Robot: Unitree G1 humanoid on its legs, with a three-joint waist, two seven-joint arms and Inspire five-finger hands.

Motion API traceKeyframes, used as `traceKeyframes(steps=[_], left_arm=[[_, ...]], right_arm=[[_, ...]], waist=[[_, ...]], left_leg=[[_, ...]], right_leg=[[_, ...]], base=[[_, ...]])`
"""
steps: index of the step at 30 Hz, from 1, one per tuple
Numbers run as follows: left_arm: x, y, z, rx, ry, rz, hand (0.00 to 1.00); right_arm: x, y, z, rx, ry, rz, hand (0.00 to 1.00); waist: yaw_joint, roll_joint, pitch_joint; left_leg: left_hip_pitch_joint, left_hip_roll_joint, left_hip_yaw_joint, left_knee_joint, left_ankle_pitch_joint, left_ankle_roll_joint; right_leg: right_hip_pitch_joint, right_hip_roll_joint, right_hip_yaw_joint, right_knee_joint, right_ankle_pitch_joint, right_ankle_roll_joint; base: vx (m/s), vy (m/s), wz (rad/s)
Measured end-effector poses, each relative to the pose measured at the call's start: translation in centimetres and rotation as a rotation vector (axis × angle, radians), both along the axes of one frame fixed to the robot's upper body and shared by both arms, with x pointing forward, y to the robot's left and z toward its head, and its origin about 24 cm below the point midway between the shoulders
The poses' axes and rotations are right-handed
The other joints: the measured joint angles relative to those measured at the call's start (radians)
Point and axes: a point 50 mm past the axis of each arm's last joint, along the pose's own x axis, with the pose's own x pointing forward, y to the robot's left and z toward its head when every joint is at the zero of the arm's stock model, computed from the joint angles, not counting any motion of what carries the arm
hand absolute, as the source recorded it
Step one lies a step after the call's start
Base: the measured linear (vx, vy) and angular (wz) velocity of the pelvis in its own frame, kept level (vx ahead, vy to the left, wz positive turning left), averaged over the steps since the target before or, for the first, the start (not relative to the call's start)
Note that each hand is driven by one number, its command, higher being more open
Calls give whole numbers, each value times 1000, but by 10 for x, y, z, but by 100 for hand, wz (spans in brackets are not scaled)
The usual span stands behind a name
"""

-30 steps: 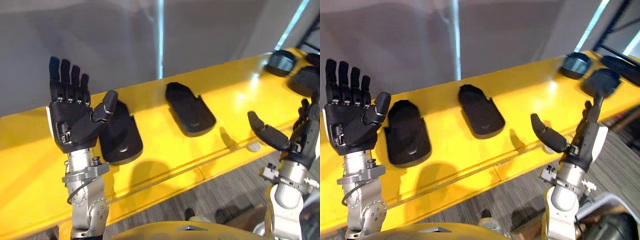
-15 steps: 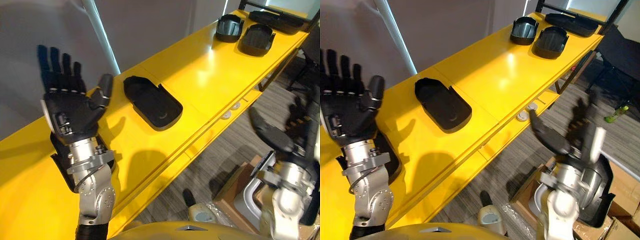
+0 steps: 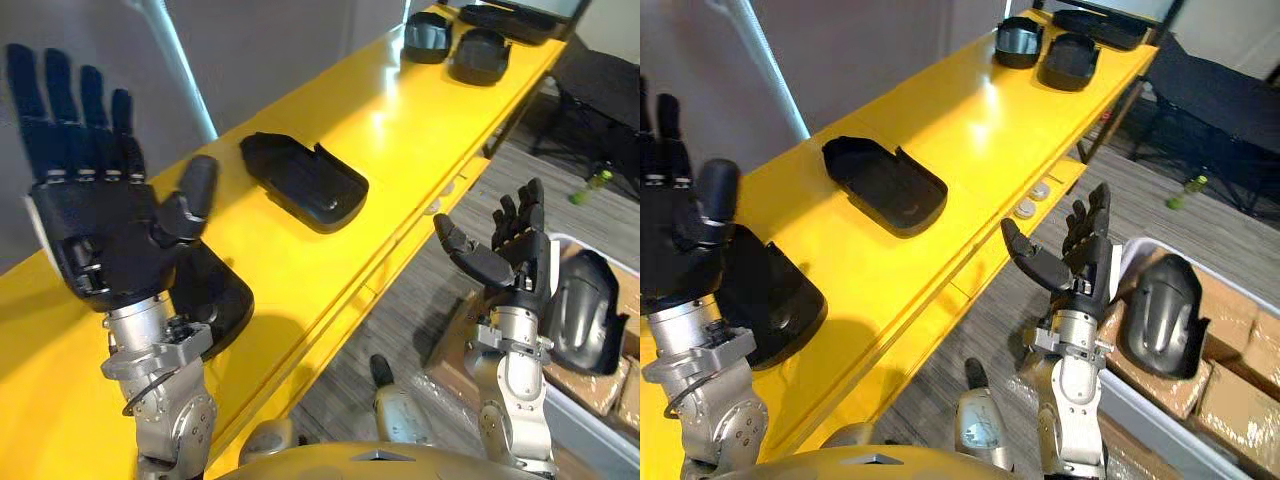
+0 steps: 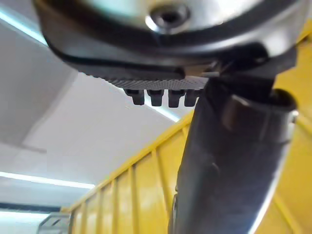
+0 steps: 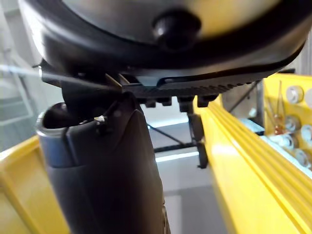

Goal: Walk over and take three plastic housings, then place them on the shelf

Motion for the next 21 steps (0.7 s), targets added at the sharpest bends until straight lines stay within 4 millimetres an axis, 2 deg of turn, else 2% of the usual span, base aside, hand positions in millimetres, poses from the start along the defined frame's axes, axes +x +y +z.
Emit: traceKeyframes(steps=[1,2,5,6,7,8,9,10,11,12,13,14,15,16,17,18,19,20,21], left_arm=[[-1,2,1,12,-5,3,100],[-1,5,2,33,-11,2,100],[0,5,0,-12,-15,-64,100],[0,5,0,-42,-25,-87,100],[1,5,-1,-61,-28,-99,100],[1,4,-2,-99,-37,-142,100],[2,3,-3,-115,-39,-172,100],[5,1,-6,-130,-22,-208,100],[6,0,-8,-134,-6,-220,100],[11,1,-14,-143,36,-233,100],[17,-2,-27,-180,104,-239,100],[21,-5,-34,-208,141,-242,100],[25,-10,-44,-251,197,-248,100],[29,-16,-52,-281,243,-268,100],[32,-25,-59,-306,287,-315,100],[33,-36,-61,-298,310,-375,100],[33,-43,-60,-280,310,-401,100],[33,-52,-58,-242,304,-449,100],[32,-54,-58,-227,303,-458,100]], right_arm=[[6,4,8,-2,-39,19,100],[18,15,22,-14,-113,55,100],[40,37,34,-78,-183,94,100],[45,46,30,-85,-166,110,100],[47,49,26,-82,-149,120,100],[47,55,16,-94,-111,116,100],[47,57,9,-90,-82,110,100],[43,59,1,-91,-46,98,100],[41,59,-3,-83,-27,96,100],[36,58,-11,-61,8,102,100],[30,48,-17,-35,42,103,100],[27,42,-18,-24,55,98,100],[20,33,-22,-15,73,83,100],[13,24,-25,-4,91,59,100],[-1,11,-27,-4,105,2,100],[-15,-3,-24,-15,104,-57,100],[-20,-8,-23,-21,100,-83,100],[-23,-14,-21,-25,98,-114,100],[-23,-14,-22,-26,99,-115,100]], waist=[[8,7,1],[22,7,2],[61,-2,-7],[76,-4,-8],[84,-4,-8],[99,-7,-11],[101,-9,-12],[101,-9,-12],[100,-14,-15],[93,-43,-34],[85,-22,-60],[72,-7,-68],[36,13,-76],[7,11,-77],[-19,-4,-73],[-28,-13,-68],[-31,-12,-68],[-38,-11,-69],[-38,-7,-71]], left_leg=[[-5,14,19,-1,0,0],[-4,25,40,-4,4,-6],[-5,56,45,28,7,-12],[-12,80,45,43,10,-22],[-16,94,44,54,12,-27],[-31,121,39,76,16,-35],[-44,146,34,96,16,-50],[-46,185,33,112,12,-88],[-45,204,34,116,9,-108],[-46,222,35,120,8,-146],[-49,276,33,110,14,-173],[-54,304,28,106,27,-180],[-77,333,10,108,63,-153],[-97,345,8,121,121,-100],[-128,352,22,161,211,-63],[-125,346,40,143,177,-113],[-126,327,44,126,152,-124],[-127,263,43,75,122,-122],[-127,233,41,55,119,-117]], right_leg=[[-34,-12,-44,80,0,0],[-68,-40,-129,254,-8,-9],[-24,-137,-185,579,-124,-8],[13,-175,-177,621,-141,10],[30,-192,-172,622,-140,12],[50,-225,-153,592,-135,20],[60,-241,-144,546,-124,38],[74,-244,-144,434,-96,82],[82,-241,-151,361,-71,118],[80,-231,-164,266,-39,228],[89,-180,-195,240,-99,284],[92,-153,-216,223,-114,281],[94,-118,-240,205,-124,267],[96,-102,-247,198,-130,253],[103,-102,-251,191,-136,226],[109,-104,-240,178,-139,205],[107,-104,-233,175,-139,200],[100,-102,-205,173,-139,189],[98,-98,-193,173,-139,187]], base=[[-92,7,-75],[-39,-43,-36],[23,-119,-6],[64,-209,1],[73,-234,-10],[57,-282,-21],[45,-382,-41],[16,-354,-45],[16,-442,-68],[46,-493,-79],[71,-506,-75],[104,-479,-41],[91,-369,-6],[106,-440,-2],[105,-349,-18],[107,-295,-28],[118,-227,-49],[84,-144,-50],[74,-117,-65]])
